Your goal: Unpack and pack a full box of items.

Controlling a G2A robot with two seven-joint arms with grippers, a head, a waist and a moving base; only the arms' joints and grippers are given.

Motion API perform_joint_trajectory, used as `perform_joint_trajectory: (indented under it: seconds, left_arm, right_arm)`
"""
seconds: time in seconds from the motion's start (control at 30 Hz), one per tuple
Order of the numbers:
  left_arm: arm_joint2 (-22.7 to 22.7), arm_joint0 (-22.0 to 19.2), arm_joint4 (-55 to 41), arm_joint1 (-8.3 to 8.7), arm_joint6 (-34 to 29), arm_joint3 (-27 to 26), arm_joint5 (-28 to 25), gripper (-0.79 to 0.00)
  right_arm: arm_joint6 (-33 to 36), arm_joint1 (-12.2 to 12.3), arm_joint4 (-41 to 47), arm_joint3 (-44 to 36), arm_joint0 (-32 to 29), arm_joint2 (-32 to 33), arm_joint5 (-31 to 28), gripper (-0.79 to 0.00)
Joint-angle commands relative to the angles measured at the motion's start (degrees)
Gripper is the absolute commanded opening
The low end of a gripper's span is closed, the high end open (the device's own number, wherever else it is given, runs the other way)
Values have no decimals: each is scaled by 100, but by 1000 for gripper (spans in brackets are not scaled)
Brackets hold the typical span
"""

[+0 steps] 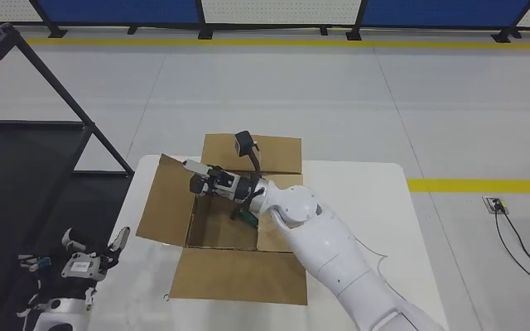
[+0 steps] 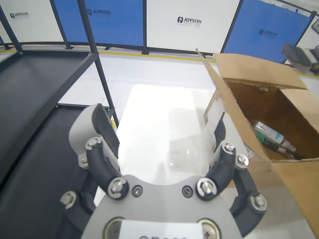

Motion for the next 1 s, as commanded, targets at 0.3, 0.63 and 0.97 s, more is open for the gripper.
perform_joint_trajectory:
  seconds: [0.3,0.63,0.97]
  left_arm:
    - [-321,-7,-179,18,-238,-1101,-361,0]
    - [1134,-823,392,53,-1400,-1404,-733,0]
    - [3059,-2174,896,-48,-2471,-320,-681,0]
  right_arm:
    - [171,526,-952,-1717,-1045,891,260,0]
    - [137,1004,-2071,-4897,-3136,1989,1039,0]
    - [-221,1218,-2423,-6376,-4667,2600,1251,0]
